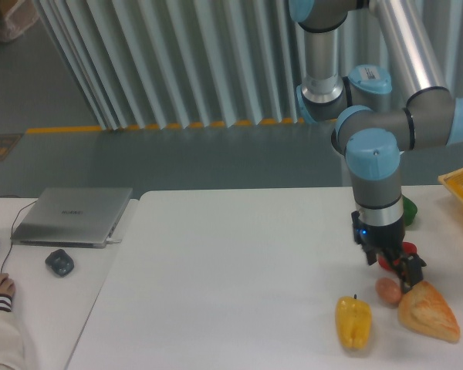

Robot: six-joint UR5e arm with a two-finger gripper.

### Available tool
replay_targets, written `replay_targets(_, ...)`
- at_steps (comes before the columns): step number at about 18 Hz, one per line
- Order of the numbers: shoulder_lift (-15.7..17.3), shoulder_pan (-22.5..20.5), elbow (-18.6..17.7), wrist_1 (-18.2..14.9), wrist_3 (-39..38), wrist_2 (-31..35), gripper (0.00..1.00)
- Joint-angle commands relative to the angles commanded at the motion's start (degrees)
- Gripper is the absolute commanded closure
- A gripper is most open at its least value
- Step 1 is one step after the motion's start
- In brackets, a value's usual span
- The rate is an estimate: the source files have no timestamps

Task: Place the yellow pepper on the table
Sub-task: 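Raise the open gripper up away from the yellow pepper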

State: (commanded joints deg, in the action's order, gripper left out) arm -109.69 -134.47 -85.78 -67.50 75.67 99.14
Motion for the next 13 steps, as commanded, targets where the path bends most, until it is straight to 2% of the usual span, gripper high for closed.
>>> replay_targets(1,0.2,-1.1,0.0,-0.7,0.1,-1.1,0.00)
replay_targets(2,0.3,-2.4,0.9,-2.8,1.3,-3.4,0.00)
replay_targets(5,0.4,-3.8,3.7,-8.3,10.6,-4.6,0.00)
replay_targets(9,1.0,-5.1,3.5,-8.7,14.2,-5.1,0.00)
replay_targets(13,1.4,-5.1,3.2,-8.6,14.7,-5.2,0.00)
